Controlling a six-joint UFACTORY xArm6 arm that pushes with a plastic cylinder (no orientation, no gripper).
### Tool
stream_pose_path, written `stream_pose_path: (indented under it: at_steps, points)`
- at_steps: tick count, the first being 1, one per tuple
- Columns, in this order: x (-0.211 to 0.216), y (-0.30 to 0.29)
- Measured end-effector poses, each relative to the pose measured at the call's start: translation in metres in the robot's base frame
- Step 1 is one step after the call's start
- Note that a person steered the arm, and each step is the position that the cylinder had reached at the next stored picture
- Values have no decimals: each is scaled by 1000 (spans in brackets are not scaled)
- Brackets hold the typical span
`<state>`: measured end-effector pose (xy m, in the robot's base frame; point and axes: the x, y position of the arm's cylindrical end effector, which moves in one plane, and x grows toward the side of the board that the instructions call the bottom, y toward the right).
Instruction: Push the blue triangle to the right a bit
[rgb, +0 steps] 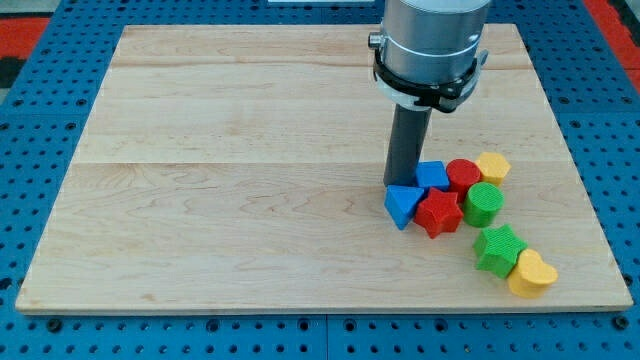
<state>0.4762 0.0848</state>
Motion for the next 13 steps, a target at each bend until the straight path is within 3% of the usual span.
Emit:
stream_pose_path:
  at_steps: [4, 13]
  points:
    - [3, -68]
    - [20, 1]
